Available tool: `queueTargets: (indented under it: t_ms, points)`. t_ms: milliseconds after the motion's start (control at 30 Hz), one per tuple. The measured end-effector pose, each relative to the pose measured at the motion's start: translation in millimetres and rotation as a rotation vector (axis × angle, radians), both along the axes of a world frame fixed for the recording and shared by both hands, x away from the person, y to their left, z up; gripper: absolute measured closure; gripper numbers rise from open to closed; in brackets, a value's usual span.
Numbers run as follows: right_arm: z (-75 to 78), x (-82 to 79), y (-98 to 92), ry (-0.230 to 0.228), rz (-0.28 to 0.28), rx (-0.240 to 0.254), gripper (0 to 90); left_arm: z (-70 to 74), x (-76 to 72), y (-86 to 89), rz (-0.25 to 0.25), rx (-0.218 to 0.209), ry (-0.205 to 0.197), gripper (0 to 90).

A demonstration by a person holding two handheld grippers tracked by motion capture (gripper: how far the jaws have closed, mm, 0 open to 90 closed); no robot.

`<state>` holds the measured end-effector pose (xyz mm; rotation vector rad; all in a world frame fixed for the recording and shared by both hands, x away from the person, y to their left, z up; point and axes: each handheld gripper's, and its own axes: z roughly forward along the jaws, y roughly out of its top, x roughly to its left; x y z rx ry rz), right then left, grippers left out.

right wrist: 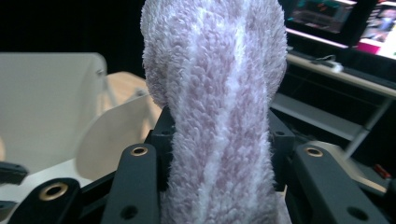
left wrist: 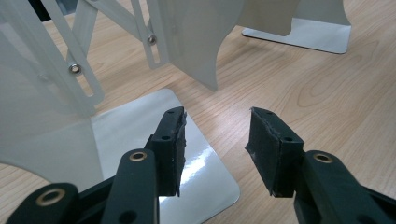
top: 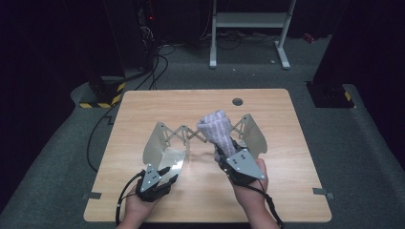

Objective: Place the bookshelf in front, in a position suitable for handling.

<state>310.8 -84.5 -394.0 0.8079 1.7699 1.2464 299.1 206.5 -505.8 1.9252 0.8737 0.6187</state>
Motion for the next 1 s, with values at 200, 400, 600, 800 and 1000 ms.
queueTargets:
  t_ms: [200, 400, 600, 800, 1000]
  points:
    - [-38.1, 26.0, 32.2, 0.123, -0.027, -0.083, 60.2, -0.6, 1.4, 4.0, 0.006, -0.011, 0.007, 56.0]
    - [-72.9, 41.9, 37.9, 0.222, -0.072, -0.134, 61.1, -0.8, 2.5, 6.0, 0.006, -0.013, 0.008, 56.1]
    - [-96.4, 46.4, 41.4, 0.274, -0.079, -0.176, 61.5, -1.2, 4.1, 8.4, 0.019, -0.014, 0.009, 56.1]
    - [-108.9, 52.6, 44.2, 0.303, -0.083, -0.198, 61.8, -2.4, 6.4, 12.6, 0.038, -0.017, 0.019, 56.1]
    - [-103.5, 48.9, 44.4, 0.283, -0.066, -0.184, 61.9, -2.6, 6.8, 13.0, 0.036, -0.014, 0.018, 56.2]
